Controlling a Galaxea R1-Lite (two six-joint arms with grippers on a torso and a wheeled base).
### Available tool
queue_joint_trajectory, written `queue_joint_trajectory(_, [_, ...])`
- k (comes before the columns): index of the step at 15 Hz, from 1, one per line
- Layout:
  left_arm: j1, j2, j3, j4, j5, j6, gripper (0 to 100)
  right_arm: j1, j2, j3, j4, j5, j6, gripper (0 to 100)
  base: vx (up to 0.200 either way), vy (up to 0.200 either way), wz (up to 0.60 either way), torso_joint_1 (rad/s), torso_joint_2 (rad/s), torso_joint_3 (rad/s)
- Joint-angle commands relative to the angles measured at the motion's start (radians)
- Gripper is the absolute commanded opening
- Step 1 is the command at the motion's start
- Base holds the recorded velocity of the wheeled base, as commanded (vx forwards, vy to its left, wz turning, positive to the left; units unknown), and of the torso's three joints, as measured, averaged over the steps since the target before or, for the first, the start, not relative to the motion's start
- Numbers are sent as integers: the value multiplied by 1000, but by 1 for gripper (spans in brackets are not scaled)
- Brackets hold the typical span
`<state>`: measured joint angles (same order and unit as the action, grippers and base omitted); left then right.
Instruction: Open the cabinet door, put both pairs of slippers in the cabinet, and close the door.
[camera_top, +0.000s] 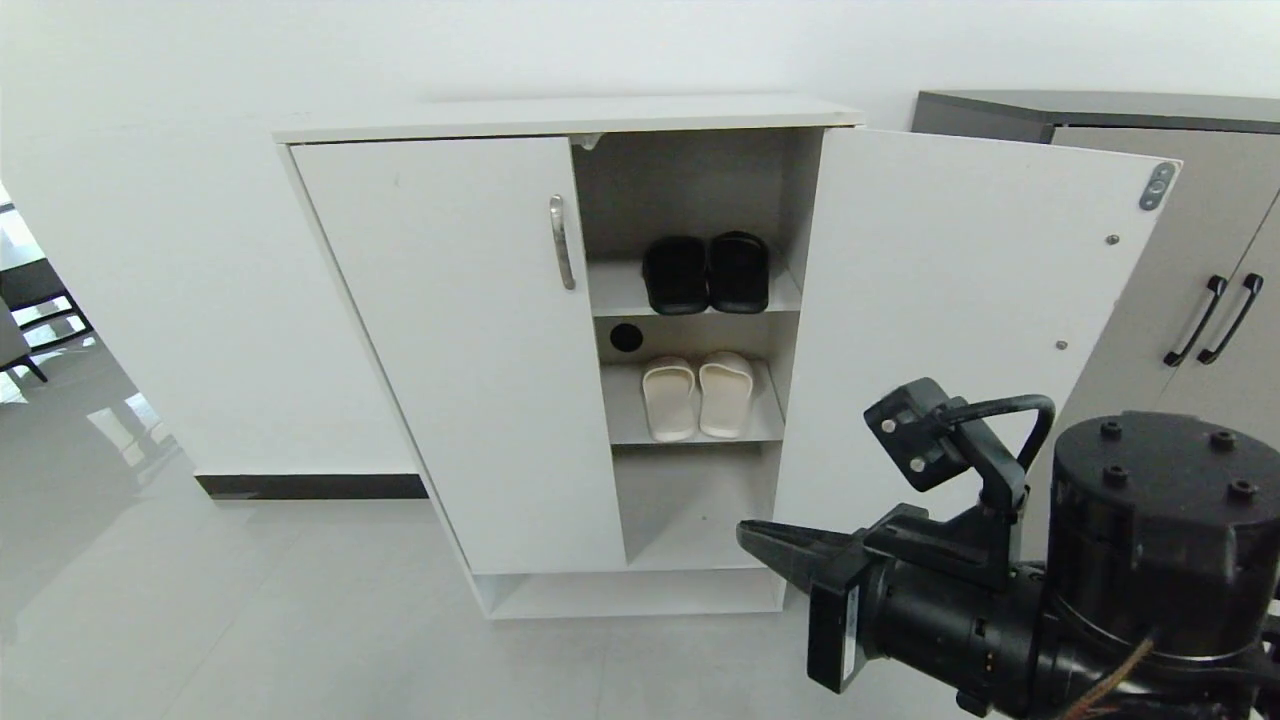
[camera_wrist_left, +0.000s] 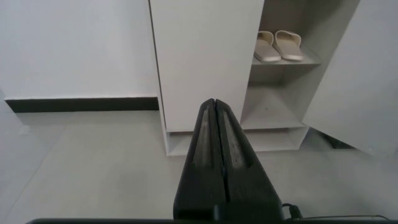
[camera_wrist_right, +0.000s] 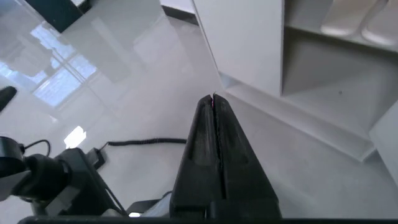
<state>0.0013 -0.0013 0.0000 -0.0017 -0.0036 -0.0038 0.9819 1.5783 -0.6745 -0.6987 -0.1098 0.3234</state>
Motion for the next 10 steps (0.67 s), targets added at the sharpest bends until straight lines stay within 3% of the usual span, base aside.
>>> queue_joint_trajectory(1, [-1, 1, 0, 0, 1, -1, 0, 0, 20, 3, -1, 2, 0, 0, 0, 0, 0, 0, 0, 0])
queue_joint_trajectory(10, [0, 1, 0, 0, 2, -1, 0, 0, 26, 3, -1, -1, -1, 0, -22, 0, 0, 0, 0, 1])
